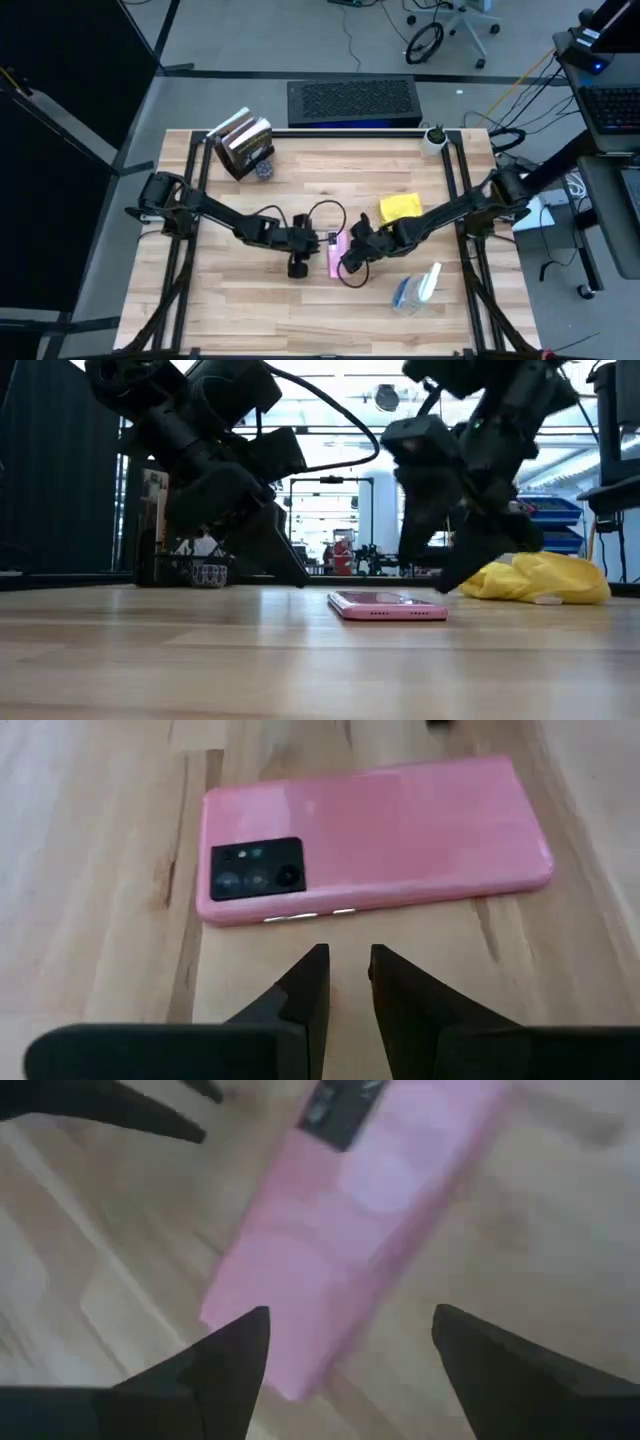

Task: Apply microfiber cloth
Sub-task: Wipe the front of the pink cellphone with a yellow microfiber cloth

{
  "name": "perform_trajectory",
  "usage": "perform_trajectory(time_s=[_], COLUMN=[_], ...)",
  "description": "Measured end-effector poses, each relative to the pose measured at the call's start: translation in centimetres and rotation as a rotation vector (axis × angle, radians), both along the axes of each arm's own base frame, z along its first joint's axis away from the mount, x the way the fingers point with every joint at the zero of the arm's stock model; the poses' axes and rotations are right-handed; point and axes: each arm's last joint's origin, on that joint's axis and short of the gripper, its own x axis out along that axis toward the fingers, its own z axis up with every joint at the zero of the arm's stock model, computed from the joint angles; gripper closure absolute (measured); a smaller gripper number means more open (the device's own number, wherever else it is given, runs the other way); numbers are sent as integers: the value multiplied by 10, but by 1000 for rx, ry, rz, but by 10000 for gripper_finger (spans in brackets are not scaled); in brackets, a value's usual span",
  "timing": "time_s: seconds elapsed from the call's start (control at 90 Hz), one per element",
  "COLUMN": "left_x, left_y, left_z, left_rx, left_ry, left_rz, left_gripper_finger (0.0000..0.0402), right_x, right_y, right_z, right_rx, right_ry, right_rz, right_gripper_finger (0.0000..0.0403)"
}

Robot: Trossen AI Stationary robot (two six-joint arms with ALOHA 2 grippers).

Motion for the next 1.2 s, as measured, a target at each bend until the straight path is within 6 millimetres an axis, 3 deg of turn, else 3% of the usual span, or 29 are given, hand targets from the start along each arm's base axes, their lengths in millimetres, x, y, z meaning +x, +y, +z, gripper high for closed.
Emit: perform_trajectory(time_s=[0.211,0.7,1.2], left_x=[5,17,26], left_y=[-2,2,1], left_z=[-21,-36,-31], left_rx=[8,-17,-30], left_ry=[29,-66,-124], left_rz=[-2,15,14], left_gripper_finger=[339,339,339], right_x=[8,12,20], right_y=[3,3,8], right_z=[-19,-19,-14], right_rx=[11,-38,-156], right_ry=[8,-50,-178], right_rz=[-8,-2,27], right_gripper_finger=[136,136,153])
